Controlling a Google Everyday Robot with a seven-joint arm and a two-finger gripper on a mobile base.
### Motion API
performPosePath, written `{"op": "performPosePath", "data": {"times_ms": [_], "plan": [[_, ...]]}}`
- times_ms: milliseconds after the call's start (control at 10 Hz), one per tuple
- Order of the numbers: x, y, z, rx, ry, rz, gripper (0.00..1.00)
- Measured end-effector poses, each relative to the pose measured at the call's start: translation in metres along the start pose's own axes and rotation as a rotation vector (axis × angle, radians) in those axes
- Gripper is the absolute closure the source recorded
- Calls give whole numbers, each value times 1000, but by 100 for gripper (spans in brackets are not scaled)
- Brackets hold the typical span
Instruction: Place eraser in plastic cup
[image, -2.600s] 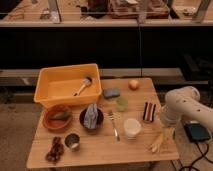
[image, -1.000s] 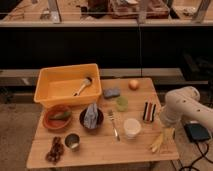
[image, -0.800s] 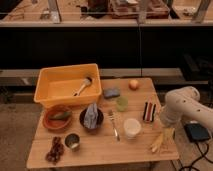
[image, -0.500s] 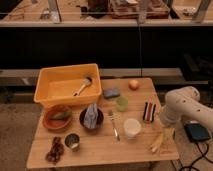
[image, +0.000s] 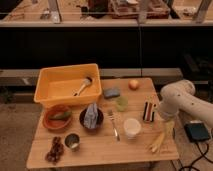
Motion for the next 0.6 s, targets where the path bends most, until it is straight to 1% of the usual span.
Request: {"op": "performPosePath", "data": {"times_ms": [100, 200, 300, 400, 600], "plan": [[4, -10, -7, -14, 22, -104, 20], [5, -17, -11, -22, 35, -160, 20], [6, -24, -16, -20, 41, -188, 20], [7, -26, -17, -21, 42, -197, 20], [8, -25, -18, -21, 42, -196, 20]]}}
